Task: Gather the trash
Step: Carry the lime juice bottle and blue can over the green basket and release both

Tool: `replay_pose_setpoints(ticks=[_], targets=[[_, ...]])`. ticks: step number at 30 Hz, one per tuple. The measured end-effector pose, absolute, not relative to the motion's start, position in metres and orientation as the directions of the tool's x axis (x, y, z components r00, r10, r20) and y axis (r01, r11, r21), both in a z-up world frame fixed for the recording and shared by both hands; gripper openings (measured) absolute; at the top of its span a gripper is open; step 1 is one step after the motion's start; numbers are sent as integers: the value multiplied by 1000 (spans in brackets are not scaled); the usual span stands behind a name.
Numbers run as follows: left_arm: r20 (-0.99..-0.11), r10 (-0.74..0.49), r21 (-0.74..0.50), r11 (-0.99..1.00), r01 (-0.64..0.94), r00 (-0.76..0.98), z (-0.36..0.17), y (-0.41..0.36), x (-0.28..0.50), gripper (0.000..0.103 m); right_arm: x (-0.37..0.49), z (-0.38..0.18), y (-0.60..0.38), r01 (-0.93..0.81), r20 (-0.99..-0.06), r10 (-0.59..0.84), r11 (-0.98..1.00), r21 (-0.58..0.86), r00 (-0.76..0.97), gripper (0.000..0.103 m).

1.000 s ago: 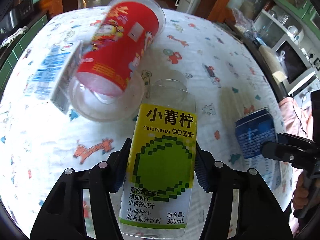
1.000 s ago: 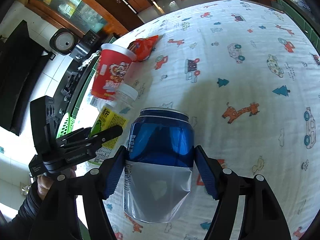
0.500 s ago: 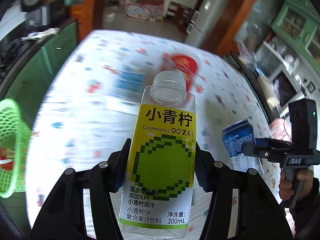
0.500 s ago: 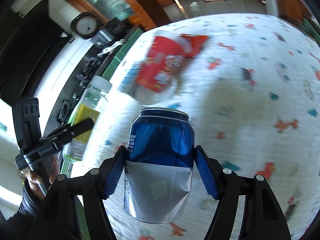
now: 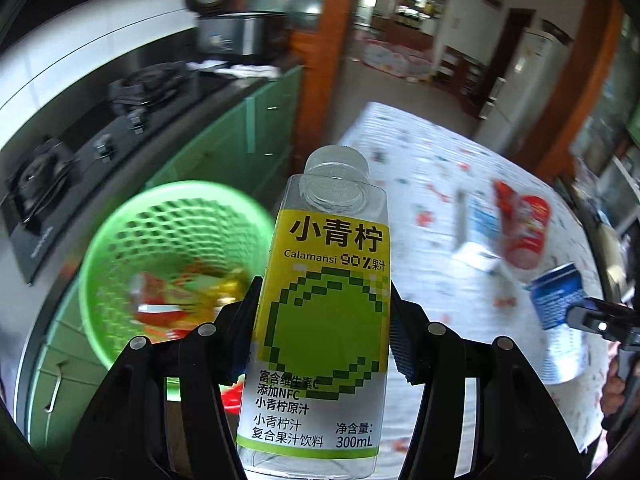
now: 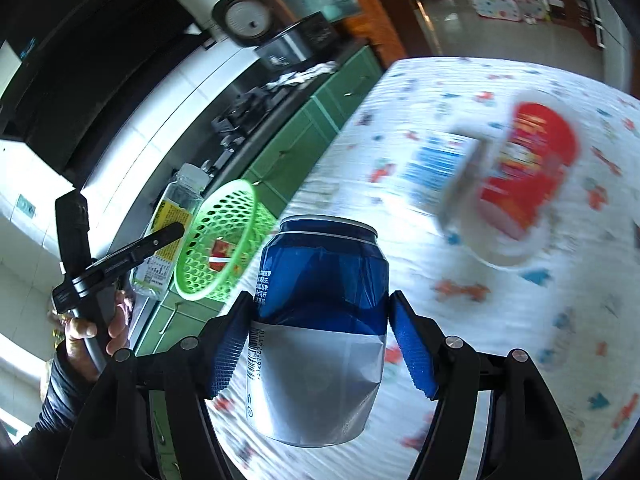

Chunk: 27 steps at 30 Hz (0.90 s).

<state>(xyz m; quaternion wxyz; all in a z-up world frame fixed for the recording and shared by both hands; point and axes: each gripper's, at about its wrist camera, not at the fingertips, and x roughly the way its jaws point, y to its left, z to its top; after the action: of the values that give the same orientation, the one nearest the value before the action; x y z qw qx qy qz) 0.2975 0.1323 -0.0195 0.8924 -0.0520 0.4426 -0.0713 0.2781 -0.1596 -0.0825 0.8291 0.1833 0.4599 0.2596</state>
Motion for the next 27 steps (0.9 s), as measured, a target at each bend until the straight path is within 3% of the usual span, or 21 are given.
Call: replay_pose_setpoints(ticks=[9,21,27], targets=[[-806,-75,-121,992,-41,587,-41,205,318,55,312,-73,-75,-332,-670,621,784,525,406,67],[-837,-46,-142,981,-135,545,-80,261,338,54,349,-69,10,-394,-676,640,764,511,364,67],[-840,-40,-145,978,-153,541,-82,274,335,60,360,-70,37,-409,-681,645,758,508,348,67]])
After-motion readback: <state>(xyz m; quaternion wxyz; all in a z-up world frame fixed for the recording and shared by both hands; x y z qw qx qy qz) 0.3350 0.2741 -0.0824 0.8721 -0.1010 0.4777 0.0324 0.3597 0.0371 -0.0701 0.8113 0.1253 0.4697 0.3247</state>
